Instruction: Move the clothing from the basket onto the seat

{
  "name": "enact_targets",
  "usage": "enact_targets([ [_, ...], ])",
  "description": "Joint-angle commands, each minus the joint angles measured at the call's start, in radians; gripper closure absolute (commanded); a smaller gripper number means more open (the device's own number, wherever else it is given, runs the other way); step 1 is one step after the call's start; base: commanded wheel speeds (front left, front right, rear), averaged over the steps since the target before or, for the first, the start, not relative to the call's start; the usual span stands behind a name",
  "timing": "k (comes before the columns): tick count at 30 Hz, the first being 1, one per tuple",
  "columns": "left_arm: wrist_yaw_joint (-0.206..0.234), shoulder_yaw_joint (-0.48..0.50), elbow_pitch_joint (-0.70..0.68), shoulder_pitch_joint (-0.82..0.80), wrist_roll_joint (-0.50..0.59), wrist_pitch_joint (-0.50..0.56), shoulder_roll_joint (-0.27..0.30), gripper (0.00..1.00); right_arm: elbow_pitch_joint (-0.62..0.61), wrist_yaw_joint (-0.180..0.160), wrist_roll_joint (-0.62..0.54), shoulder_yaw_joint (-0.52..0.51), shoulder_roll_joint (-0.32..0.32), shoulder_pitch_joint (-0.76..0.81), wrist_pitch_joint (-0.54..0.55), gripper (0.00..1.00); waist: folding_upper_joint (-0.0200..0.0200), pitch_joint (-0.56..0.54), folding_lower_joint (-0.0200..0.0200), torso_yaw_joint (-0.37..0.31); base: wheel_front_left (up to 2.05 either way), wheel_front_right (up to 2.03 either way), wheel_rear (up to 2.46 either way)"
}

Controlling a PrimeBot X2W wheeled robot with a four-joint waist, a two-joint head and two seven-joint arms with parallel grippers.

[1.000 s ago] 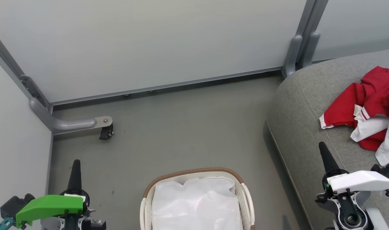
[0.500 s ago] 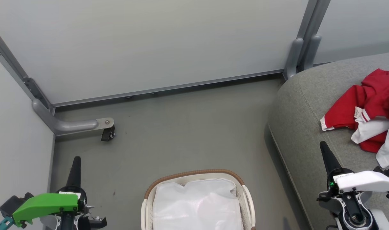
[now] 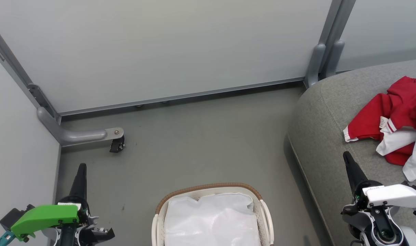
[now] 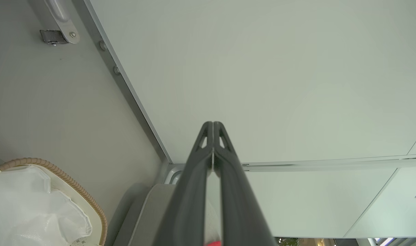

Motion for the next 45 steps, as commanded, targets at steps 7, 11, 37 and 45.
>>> enact_targets([
  [7,-0.008,0.008,-0.010,-0.019,-0.059,0.017,0.007,1.00,-0.010,-0.001,0.065,-0.008,-0.007,0.013,0.019,1.00,0.0000,-0.006,0.0000,0.003,0.00,0.00,0.00],
  [11,-0.009,0.009,-0.011,-0.021,-0.083,0.023,0.007,1.00,-0.013,-0.001,0.092,-0.010,-0.007,0.015,0.027,1.00,0.0000,-0.009,0.0000,0.005,0.00,0.00,0.00],
  [37,-0.010,0.011,-0.013,-0.021,-0.127,0.037,0.008,1.00,-0.017,-0.001,0.140,-0.014,-0.007,0.018,0.038,1.00,0.0000,-0.015,0.0000,0.008,0.00,0.00,0.00],
  [45,-0.010,0.011,-0.013,-0.021,-0.127,0.037,0.008,1.00,-0.017,-0.001,0.140,-0.014,-0.007,0.018,0.038,1.00,0.0000,-0.015,0.0000,0.008,0.00,0.00,0.00],
])
